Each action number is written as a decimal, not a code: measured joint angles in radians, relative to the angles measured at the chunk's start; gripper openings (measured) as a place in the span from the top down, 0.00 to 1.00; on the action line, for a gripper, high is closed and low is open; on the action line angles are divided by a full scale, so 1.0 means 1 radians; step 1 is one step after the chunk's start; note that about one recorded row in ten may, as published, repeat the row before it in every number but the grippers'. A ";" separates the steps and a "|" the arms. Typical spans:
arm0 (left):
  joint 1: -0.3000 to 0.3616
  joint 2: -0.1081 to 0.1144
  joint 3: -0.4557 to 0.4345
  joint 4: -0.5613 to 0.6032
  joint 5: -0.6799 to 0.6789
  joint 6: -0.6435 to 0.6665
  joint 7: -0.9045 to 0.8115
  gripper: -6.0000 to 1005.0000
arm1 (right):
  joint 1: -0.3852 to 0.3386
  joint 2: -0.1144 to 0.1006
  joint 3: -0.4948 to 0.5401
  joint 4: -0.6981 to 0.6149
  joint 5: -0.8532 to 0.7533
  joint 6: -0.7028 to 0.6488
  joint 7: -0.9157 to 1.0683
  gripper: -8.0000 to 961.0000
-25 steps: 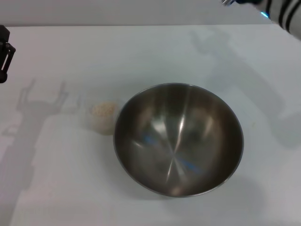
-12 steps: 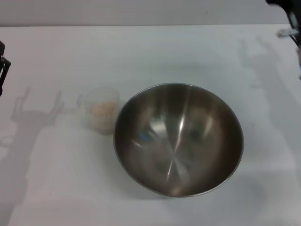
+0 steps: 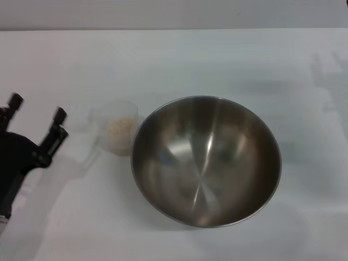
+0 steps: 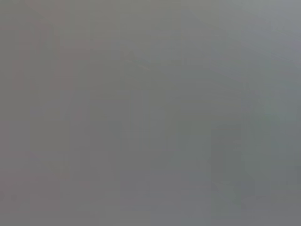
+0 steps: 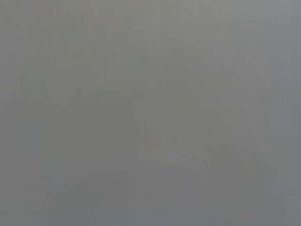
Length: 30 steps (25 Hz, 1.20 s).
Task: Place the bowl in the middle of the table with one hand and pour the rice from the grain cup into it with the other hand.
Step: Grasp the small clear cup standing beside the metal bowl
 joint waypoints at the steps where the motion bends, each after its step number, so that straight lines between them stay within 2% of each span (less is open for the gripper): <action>1: 0.001 0.000 0.011 0.000 0.000 -0.014 0.000 0.18 | 0.001 0.000 0.000 0.001 0.000 -0.001 -0.001 0.49; 4: 0.001 -0.001 0.029 -0.002 0.000 -0.052 0.000 0.18 | 0.007 -0.002 0.000 0.004 -0.001 -0.006 -0.001 0.49; 5: -0.008 -0.002 0.045 -0.009 0.000 -0.122 0.000 0.18 | 0.009 -0.002 -0.001 0.005 -0.001 -0.006 -0.001 0.49; 16: -0.074 -0.005 0.041 -0.011 -0.008 -0.310 0.004 0.18 | 0.012 -0.004 -0.001 0.008 -0.003 -0.018 -0.002 0.49; 30: -0.135 -0.004 0.010 -0.001 -0.011 -0.413 0.007 0.18 | 0.012 -0.005 -0.001 0.004 -0.003 -0.027 -0.027 0.49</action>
